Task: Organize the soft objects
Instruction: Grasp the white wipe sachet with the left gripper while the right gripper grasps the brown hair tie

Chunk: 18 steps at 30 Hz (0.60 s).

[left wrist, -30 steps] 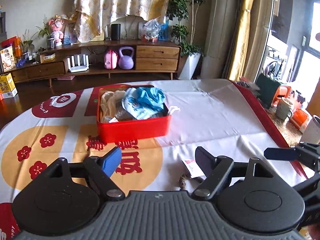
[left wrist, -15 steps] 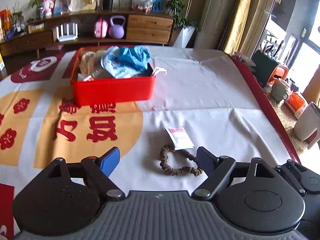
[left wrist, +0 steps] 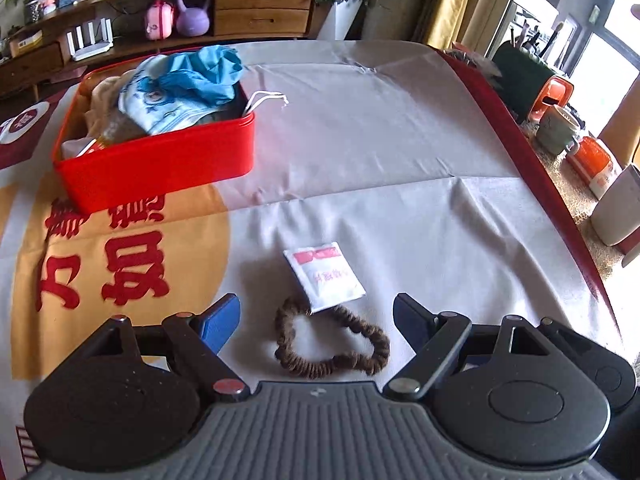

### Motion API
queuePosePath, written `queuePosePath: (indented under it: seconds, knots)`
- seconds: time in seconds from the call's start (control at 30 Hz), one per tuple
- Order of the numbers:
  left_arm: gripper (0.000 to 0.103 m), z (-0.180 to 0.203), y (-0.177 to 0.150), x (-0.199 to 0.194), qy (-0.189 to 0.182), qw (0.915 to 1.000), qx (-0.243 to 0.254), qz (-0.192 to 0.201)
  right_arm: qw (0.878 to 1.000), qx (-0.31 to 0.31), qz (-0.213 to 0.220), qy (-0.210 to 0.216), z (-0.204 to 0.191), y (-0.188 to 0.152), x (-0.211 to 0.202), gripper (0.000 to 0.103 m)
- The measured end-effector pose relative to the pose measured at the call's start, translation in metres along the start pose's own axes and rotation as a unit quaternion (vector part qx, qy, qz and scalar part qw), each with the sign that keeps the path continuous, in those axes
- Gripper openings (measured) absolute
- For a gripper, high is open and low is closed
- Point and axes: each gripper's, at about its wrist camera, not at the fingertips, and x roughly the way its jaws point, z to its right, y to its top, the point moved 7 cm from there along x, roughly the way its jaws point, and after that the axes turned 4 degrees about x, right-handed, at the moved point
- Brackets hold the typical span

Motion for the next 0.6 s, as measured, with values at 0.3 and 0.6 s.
queuePosePath:
  seconds: [0.3, 0.6]
  knots:
    - [0.084, 0.011, 0.017, 0.041, 0.014, 0.9982, 0.024, -0.053, 1.0, -0.012, -0.011, 0.007, 0.006, 0.003, 0.016, 0.075]
    - [0.084, 0.02, 0.022, 0.057, 0.026, 0.9974, 0.038, -0.055, 0.999, -0.031, -0.016, 0.003, 0.009, 0.004, 0.026, 0.06]
